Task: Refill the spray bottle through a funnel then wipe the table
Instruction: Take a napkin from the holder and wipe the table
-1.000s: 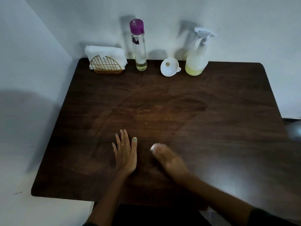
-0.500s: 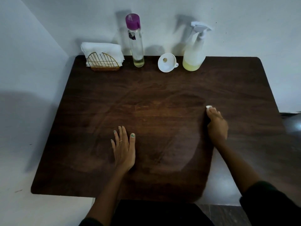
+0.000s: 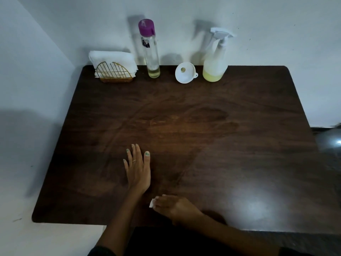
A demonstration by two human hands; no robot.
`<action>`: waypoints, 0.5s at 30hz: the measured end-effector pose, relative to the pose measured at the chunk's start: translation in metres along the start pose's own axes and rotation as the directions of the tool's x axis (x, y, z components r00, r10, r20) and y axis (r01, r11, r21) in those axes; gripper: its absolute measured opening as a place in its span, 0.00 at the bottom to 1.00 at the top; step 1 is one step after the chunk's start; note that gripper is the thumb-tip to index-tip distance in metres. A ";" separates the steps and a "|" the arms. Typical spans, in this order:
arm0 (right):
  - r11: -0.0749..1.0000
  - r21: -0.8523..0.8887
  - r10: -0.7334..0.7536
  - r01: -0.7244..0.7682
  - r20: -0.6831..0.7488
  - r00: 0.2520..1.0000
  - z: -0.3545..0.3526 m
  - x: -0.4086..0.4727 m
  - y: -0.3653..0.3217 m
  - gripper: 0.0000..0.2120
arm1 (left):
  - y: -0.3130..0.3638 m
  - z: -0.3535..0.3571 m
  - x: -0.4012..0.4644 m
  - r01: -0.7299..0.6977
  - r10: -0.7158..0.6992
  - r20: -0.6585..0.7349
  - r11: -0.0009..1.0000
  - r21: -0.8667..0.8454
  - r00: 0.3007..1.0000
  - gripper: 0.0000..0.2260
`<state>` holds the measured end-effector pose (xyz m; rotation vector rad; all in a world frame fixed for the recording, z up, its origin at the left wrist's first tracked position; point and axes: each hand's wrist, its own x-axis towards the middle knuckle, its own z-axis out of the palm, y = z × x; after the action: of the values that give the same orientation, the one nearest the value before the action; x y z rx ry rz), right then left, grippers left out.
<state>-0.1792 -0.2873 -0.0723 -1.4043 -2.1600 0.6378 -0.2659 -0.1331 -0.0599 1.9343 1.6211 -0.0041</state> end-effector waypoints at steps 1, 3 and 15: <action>0.989 0.122 0.090 -0.086 -0.030 0.995 -0.009 0.004 0.004 0.15 | 0.000 0.000 0.000 -0.001 0.001 -0.002 1.000 -0.012 1.000 0.25; 0.852 0.399 0.394 -0.339 -0.062 0.917 -0.031 0.016 0.011 0.16 | 0.000 -0.001 -0.001 0.003 -0.004 -0.005 0.999 -0.046 1.000 0.25; 0.595 -0.055 0.735 -0.802 -0.367 0.570 -0.100 0.024 0.080 0.04 | -0.001 -0.003 0.000 0.006 -0.006 -0.006 0.993 -0.114 1.000 0.24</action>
<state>-0.0697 -0.2243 -0.0402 -2.4307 -1.2966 0.4117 -0.2678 -0.1315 -0.0575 1.8444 1.5959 0.0899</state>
